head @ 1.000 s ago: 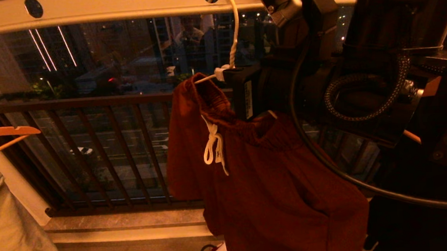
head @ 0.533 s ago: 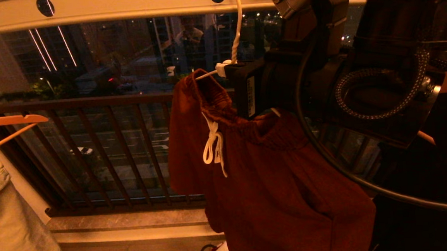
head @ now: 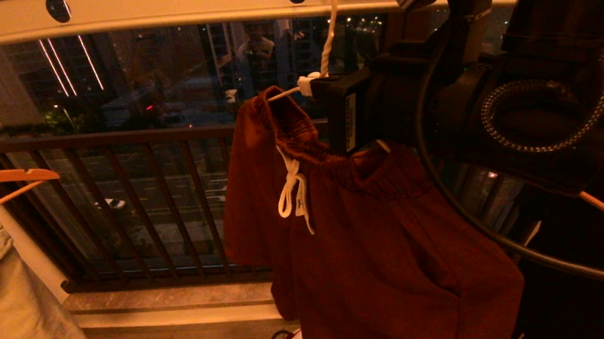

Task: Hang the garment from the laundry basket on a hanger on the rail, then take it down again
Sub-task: Take the clothes off the clothes rack

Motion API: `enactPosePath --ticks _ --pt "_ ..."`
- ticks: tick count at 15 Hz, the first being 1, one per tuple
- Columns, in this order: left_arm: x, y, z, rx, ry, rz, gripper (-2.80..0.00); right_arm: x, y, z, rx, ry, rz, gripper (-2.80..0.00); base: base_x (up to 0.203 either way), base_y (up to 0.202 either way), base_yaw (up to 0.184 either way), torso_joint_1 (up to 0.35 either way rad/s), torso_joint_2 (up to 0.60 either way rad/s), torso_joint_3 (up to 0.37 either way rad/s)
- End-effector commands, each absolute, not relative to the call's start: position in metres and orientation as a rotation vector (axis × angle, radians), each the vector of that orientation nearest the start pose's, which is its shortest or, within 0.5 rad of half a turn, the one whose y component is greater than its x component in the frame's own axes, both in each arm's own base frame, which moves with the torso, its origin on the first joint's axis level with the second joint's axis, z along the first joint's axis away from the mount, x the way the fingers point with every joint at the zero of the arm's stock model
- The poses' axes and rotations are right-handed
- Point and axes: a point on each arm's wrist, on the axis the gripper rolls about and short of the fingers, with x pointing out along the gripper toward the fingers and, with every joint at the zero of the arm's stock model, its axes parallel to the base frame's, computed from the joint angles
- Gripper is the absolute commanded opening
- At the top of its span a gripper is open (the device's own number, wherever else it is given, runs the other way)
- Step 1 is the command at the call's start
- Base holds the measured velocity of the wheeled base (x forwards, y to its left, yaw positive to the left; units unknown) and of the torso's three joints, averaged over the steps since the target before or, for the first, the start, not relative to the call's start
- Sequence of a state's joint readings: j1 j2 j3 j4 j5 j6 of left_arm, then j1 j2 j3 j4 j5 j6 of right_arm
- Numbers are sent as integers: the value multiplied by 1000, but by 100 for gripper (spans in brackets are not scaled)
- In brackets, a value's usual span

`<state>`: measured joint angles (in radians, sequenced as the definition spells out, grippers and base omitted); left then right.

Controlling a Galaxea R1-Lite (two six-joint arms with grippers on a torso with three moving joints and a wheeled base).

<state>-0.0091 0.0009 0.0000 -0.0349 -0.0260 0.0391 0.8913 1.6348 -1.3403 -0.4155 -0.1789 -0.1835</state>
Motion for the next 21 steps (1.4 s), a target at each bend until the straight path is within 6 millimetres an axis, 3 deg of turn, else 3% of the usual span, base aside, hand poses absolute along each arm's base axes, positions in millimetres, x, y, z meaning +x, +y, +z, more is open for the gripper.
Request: enactPosePath --ticks 1,21 --pt "-22 0 76 40 -22 -35 -280 195 235 336 -109 -180 697 -280 0 0 0 0 0 0" --pt "-22 0 76 40 -22 -35 -280 166 199 342 -113 -187 689 -280 0 0 0 0 0 0"
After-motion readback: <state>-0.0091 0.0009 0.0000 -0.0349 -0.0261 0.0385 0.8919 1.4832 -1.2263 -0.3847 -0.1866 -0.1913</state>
